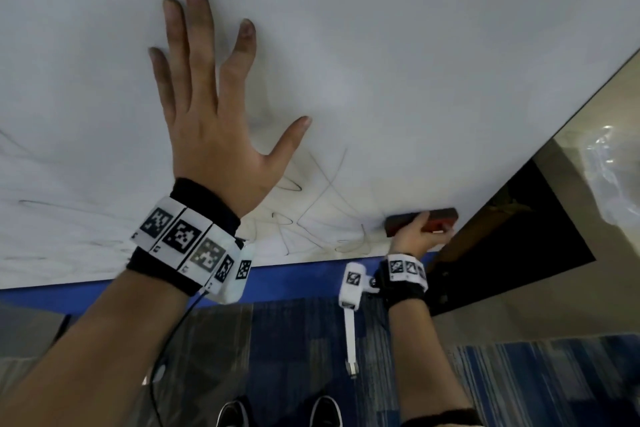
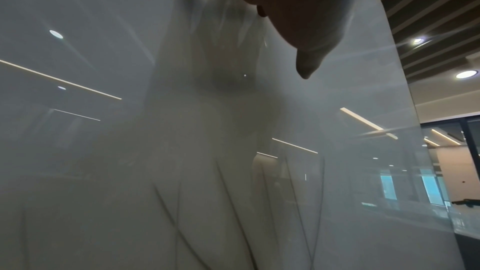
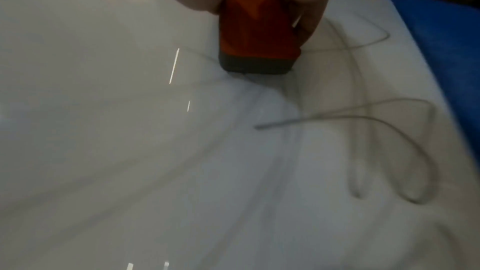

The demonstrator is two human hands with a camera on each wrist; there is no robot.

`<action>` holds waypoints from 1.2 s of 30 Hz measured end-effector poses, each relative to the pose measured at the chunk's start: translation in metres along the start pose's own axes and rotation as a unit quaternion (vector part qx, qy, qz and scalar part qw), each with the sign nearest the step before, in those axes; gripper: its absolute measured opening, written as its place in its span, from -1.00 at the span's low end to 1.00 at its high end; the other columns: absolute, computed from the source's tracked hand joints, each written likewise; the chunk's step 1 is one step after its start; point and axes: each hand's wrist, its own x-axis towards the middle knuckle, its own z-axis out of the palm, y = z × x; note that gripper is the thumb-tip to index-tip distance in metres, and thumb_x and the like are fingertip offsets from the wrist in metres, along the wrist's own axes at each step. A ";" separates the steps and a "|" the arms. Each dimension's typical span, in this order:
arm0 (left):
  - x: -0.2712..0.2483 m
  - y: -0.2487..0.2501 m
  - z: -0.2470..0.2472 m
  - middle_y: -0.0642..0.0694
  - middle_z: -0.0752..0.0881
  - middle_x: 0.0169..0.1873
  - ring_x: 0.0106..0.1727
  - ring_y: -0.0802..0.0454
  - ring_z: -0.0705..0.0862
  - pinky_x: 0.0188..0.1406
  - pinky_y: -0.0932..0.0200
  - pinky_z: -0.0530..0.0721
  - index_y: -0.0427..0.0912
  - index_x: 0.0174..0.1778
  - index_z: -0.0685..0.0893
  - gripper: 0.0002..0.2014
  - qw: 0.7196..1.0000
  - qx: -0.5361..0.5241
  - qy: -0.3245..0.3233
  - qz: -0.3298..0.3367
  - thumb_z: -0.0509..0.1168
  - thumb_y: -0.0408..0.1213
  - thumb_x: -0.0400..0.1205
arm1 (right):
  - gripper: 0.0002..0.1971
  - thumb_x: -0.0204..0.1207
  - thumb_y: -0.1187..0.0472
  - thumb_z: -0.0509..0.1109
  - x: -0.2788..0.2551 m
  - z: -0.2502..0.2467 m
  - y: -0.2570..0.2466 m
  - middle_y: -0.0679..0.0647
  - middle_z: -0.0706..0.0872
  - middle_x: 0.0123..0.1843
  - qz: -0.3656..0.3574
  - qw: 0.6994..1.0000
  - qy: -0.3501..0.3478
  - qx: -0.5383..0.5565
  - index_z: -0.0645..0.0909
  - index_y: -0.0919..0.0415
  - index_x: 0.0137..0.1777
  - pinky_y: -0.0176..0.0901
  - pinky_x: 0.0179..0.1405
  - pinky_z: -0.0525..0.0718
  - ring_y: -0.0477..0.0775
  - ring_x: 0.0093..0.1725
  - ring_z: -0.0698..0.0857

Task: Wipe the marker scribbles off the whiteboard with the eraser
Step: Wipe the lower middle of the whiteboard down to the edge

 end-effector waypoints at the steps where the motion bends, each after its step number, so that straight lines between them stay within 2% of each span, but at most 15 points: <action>1: -0.001 -0.001 0.002 -0.64 0.17 0.62 0.68 -0.60 0.11 0.70 -0.42 0.03 -0.30 0.65 0.35 -0.16 1.000 0.000 0.000 0.006 0.30 0.27 0.64 | -0.53 0.77 0.34 0.29 -0.016 0.001 0.000 0.24 0.41 0.40 -0.007 0.999 -0.025 -0.020 0.21 0.40 0.58 -0.40 0.13 0.44 0.16 0.26 0.53; 4: -0.002 -0.006 0.003 -0.65 0.18 0.61 0.67 -0.61 0.11 0.70 -0.42 0.03 -0.30 0.65 0.35 -0.16 1.000 0.004 0.009 0.014 0.31 0.27 0.63 | -0.65 0.79 0.18 0.27 -0.007 -0.012 0.030 0.23 0.56 0.42 0.163 0.985 -0.024 -0.049 0.36 0.21 0.51 -0.16 0.07 0.65 0.21 0.23 0.64; 6: -0.002 -0.005 0.004 -0.64 0.18 0.62 0.68 -0.59 0.11 0.70 -0.43 0.02 -0.30 0.66 0.34 -0.14 1.000 0.002 0.008 0.011 0.32 0.27 0.63 | -0.86 0.85 0.10 0.10 0.016 -0.025 0.044 0.21 0.61 0.32 0.287 0.950 -0.109 -0.064 0.40 0.09 0.29 0.00 -0.03 0.76 0.20 0.05 0.70; 8: -0.003 -0.004 0.004 -0.61 0.17 0.63 0.69 -0.57 0.09 0.70 -0.43 0.03 -0.29 0.67 0.32 -0.13 1.000 -0.003 0.003 0.008 0.32 0.28 0.62 | -0.79 0.87 0.12 -0.03 0.019 -0.021 0.036 0.21 0.54 0.38 0.336 0.930 -0.132 -0.076 0.41 0.15 0.26 0.02 0.10 0.72 0.23 0.06 0.69; 10: -0.004 -0.004 0.004 -0.60 0.16 0.64 0.70 -0.54 0.08 0.70 -0.44 0.03 -0.27 0.68 0.30 -0.12 1.000 -0.009 -0.004 0.000 0.32 0.29 0.62 | -0.66 0.86 0.16 0.07 -0.006 -0.013 0.009 0.29 0.47 0.56 0.248 0.960 -0.099 -0.079 0.30 0.24 0.56 -0.03 0.24 0.65 0.31 0.36 0.64; 12: -0.004 -0.004 0.003 -0.59 0.15 0.65 0.71 -0.53 0.08 0.69 -0.45 0.04 -0.26 0.69 0.29 -0.12 1.000 -0.017 -0.004 0.002 0.32 0.29 0.62 | -0.48 0.78 0.26 0.26 -0.043 0.002 -0.018 0.32 0.46 0.51 0.041 0.998 -0.026 -0.045 0.17 0.41 0.63 -0.13 0.30 0.53 0.31 0.39 0.58; 16: -0.006 -0.006 0.002 -0.57 0.14 0.66 0.72 -0.51 0.08 0.70 -0.43 0.04 -0.25 0.70 0.28 -0.13 1.000 -0.027 -0.003 0.008 0.30 0.29 0.63 | -0.53 0.62 0.28 0.44 -0.109 0.020 -0.058 0.32 0.52 0.28 -0.332 0.933 -0.110 -0.087 0.40 0.50 0.41 -0.14 0.32 0.45 0.16 0.23 0.50; 19: -0.009 -0.011 0.003 -0.55 0.18 0.65 0.71 -0.51 0.12 0.69 -0.44 0.08 -0.26 0.69 0.31 -0.15 1.000 -0.025 0.006 0.014 0.31 0.26 0.64 | -0.55 0.62 0.29 0.44 -0.108 0.020 -0.048 0.38 0.52 0.25 -0.373 0.917 -0.104 -0.099 0.42 0.53 0.38 -0.15 0.32 0.43 0.17 0.23 0.49; 21: -0.009 -0.012 0.005 -0.54 0.20 0.65 0.71 -0.50 0.13 0.69 -0.44 0.09 -0.25 0.68 0.33 -0.16 1.000 -0.023 0.006 0.019 0.32 0.25 0.64 | -0.52 0.67 0.26 0.38 -0.097 0.015 -0.028 0.40 0.50 0.35 -0.302 0.946 -0.082 -0.082 0.37 0.51 0.47 -0.02 0.32 0.52 0.28 0.27 0.53; 24: -0.009 -0.012 0.006 -0.51 0.19 0.66 0.72 -0.47 0.12 0.71 -0.41 0.06 -0.23 0.69 0.32 -0.16 1.000 -0.023 -0.002 0.019 0.31 0.26 0.64 | -0.49 0.77 0.25 0.29 -0.068 0.008 0.014 0.42 0.48 0.50 -0.032 0.999 -0.008 -0.025 0.24 0.43 0.61 -0.18 0.19 0.52 0.22 0.25 0.58; 27: -0.009 -0.016 0.008 -0.50 0.21 0.66 0.72 -0.46 0.14 0.71 -0.41 0.07 -0.24 0.69 0.33 -0.17 0.999 -0.025 -0.001 0.025 0.32 0.24 0.63 | -0.58 0.87 0.12 -0.02 -0.042 -0.007 0.046 0.27 0.44 0.65 0.276 0.960 -0.053 -0.018 0.24 0.29 0.64 -0.12 -0.09 0.71 0.12 -0.07 0.74; 29: -0.010 -0.017 0.009 -0.50 0.21 0.66 0.72 -0.45 0.14 0.71 -0.41 0.07 -0.24 0.68 0.35 -0.18 0.999 -0.028 0.002 0.026 0.33 0.23 0.63 | -0.47 0.88 0.14 -0.23 -0.038 -0.004 0.039 0.09 0.43 0.64 0.335 0.938 -0.070 -0.059 0.02 0.36 0.77 -0.31 -0.39 0.68 -0.14 -0.46 0.73; 30: -0.011 -0.017 0.010 -0.49 0.21 0.66 0.72 -0.45 0.14 0.71 -0.40 0.07 -0.24 0.68 0.35 -0.18 0.999 -0.028 0.004 0.026 0.33 0.23 0.63 | -0.46 0.88 0.14 -0.23 -0.038 0.004 0.033 0.12 0.36 0.70 0.377 0.923 -0.082 0.005 -0.04 0.33 0.79 -0.38 -0.35 0.70 -0.25 -0.46 0.76; 33: -0.013 -0.016 0.013 -0.50 0.22 0.66 0.71 -0.45 0.15 0.71 -0.39 0.05 -0.23 0.68 0.35 -0.17 0.999 -0.025 0.009 0.020 0.33 0.25 0.63 | -0.47 0.82 0.19 0.19 -0.069 0.016 0.003 0.27 0.47 0.54 0.209 0.974 -0.064 0.060 0.20 0.42 0.69 -0.18 0.34 0.60 0.06 0.33 0.70; 36: -0.013 -0.015 0.015 -0.52 0.21 0.66 0.71 -0.46 0.13 0.71 -0.38 0.01 -0.24 0.68 0.33 -0.16 0.999 -0.030 0.004 0.018 0.33 0.25 0.62 | -0.55 0.71 0.28 0.38 -0.128 0.022 -0.026 0.19 0.46 0.38 -0.121 0.987 -0.106 0.004 0.29 0.29 0.51 -0.14 0.32 0.57 0.16 0.28 0.56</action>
